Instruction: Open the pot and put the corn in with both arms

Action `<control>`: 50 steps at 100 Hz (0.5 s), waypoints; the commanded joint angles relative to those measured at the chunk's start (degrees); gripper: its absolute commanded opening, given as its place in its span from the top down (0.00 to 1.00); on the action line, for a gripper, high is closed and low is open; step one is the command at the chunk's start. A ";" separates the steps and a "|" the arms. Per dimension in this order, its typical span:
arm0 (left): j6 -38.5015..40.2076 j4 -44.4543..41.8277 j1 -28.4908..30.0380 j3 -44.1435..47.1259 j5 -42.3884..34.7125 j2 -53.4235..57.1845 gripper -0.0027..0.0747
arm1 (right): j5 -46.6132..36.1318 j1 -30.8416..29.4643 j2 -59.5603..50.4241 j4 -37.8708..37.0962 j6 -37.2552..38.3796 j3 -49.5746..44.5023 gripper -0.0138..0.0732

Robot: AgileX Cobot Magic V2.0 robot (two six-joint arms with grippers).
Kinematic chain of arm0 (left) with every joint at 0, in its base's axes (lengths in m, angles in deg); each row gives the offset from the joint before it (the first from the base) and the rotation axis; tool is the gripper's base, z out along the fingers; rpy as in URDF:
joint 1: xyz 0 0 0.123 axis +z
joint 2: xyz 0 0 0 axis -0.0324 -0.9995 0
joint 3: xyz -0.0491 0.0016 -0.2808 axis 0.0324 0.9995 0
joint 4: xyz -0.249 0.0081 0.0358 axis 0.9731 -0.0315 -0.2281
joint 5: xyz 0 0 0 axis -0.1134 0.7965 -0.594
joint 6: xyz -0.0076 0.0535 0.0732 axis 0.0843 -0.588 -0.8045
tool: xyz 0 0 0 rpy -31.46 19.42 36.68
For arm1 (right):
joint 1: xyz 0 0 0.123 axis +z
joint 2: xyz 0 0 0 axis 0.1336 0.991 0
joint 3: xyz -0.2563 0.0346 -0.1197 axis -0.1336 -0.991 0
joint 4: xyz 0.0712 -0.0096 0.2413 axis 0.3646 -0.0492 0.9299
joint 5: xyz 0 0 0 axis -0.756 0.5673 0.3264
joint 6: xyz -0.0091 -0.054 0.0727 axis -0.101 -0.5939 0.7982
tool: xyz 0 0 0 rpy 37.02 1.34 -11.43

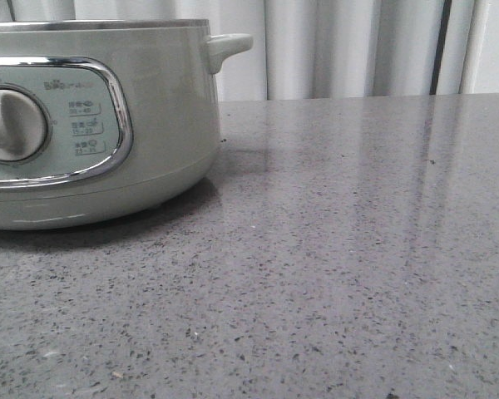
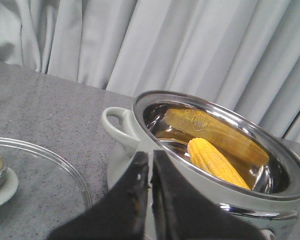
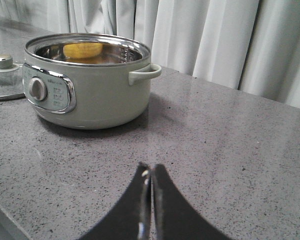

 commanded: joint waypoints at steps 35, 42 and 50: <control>-1.99 -8.17 -0.32 17.09 -21.23 7.37 0.99 | -4.26 -0.31 0.43 -0.94 -0.64 1.12 0.89; -1.99 -8.17 -0.32 21.70 -21.11 8.87 0.99 | -4.26 -0.31 0.43 -0.94 -0.64 1.12 0.89; -1.99 -8.17 -0.32 25.68 -19.72 8.33 0.99 | -4.26 -0.31 0.43 -0.94 -0.64 1.12 0.89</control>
